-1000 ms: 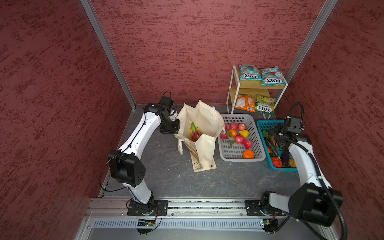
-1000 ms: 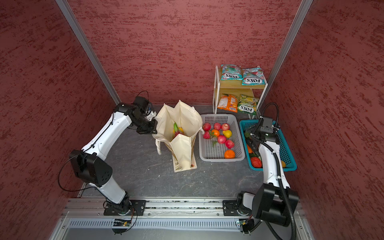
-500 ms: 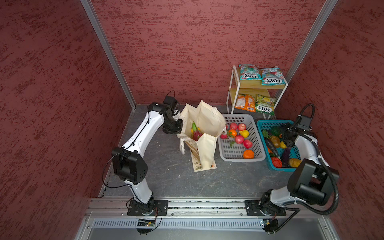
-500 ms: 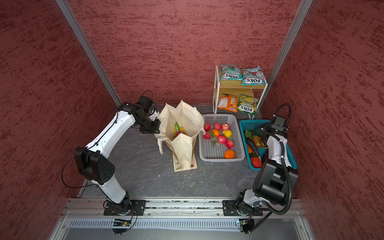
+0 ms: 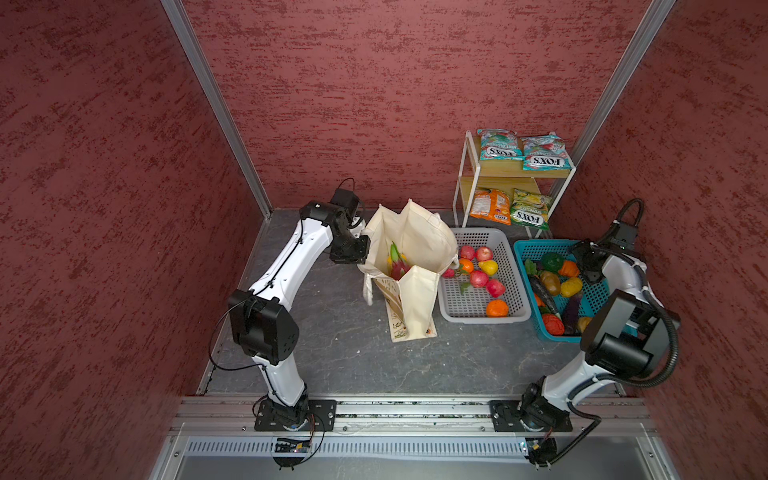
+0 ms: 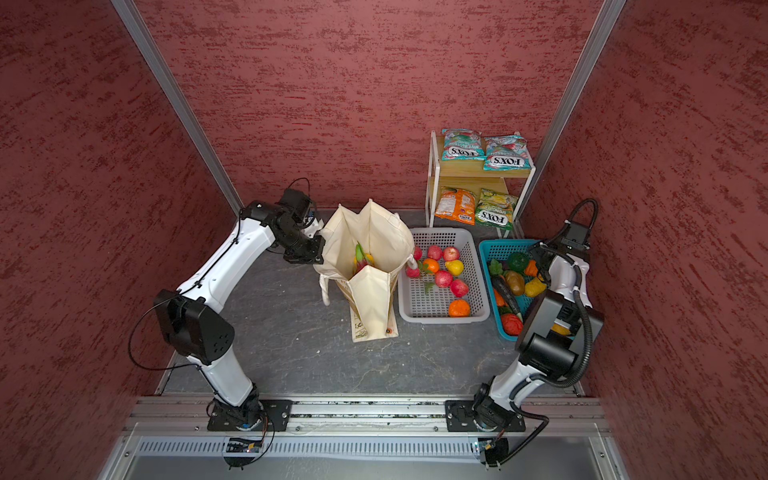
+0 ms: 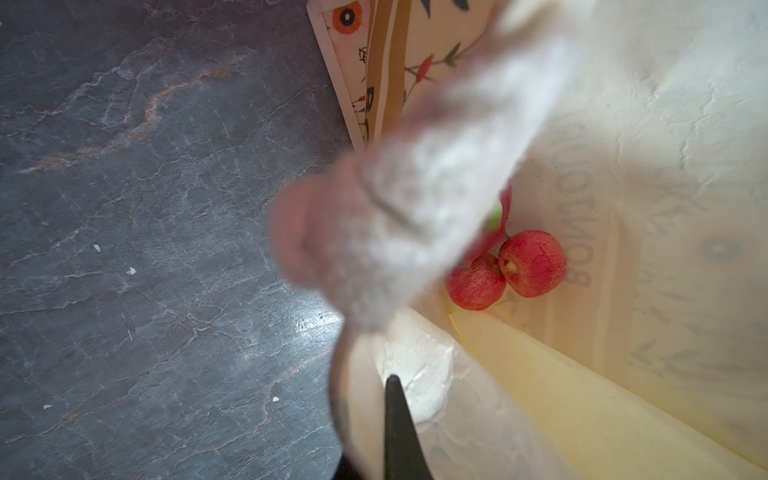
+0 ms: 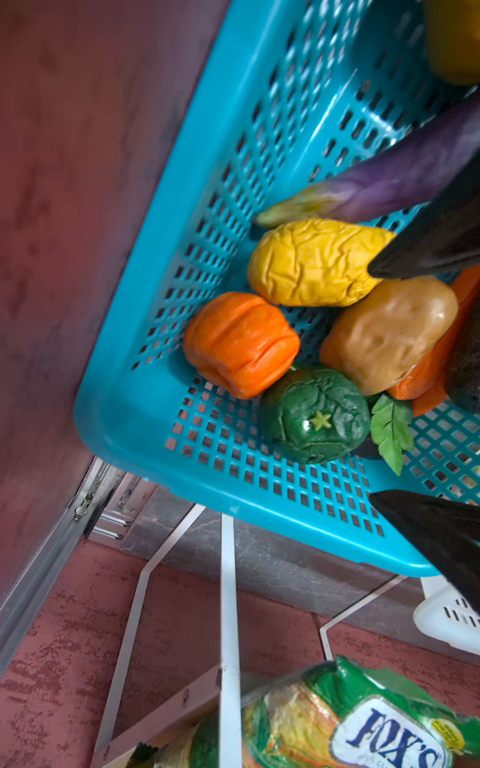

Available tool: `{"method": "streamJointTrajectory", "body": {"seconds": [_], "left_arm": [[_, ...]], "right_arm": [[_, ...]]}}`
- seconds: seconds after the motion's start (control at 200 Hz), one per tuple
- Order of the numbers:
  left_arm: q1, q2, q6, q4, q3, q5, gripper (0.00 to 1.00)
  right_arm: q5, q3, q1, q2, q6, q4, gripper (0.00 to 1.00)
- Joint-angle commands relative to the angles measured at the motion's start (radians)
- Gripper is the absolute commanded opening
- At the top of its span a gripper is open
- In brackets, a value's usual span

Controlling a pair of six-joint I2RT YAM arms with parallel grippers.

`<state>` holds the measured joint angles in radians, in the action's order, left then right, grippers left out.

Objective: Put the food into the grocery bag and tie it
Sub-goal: 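Lower the right gripper and grasp the round green vegetable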

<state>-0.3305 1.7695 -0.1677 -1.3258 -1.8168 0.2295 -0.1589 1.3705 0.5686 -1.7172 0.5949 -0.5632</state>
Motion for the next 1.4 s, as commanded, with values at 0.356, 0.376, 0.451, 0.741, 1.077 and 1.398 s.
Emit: {"method": "streamJointTrajectory", "body": {"seconds": [0.356,0.376,0.451,0.741,1.077,1.398], "left_arm": [[-0.005,-0.004,-0.009,0.007,-0.001,0.008,0.00],[-0.005,-0.004,-0.010,0.009,-0.001,0.008,0.00],[-0.005,0.001,-0.010,0.012,0.000,0.015,0.00],[-0.001,0.023,0.001,0.011,-0.015,0.029,0.00],[0.016,0.010,0.008,0.006,-0.004,0.030,0.00],[0.031,0.008,0.011,0.007,-0.002,0.037,0.00]], "right_arm": [[-0.133,0.092,-0.033,-0.120,-0.001,-0.050,0.82],[-0.122,0.093,-0.033,-0.120,-0.001,-0.054,0.82],[-0.077,0.093,-0.033,-0.113,0.011,-0.051,0.81],[-0.089,0.173,-0.084,-0.201,0.057,-0.065,0.82],[0.021,0.202,-0.114,-0.236,0.076,-0.135,0.85],[0.079,0.234,-0.113,-0.251,0.097,-0.169,0.89]]}}
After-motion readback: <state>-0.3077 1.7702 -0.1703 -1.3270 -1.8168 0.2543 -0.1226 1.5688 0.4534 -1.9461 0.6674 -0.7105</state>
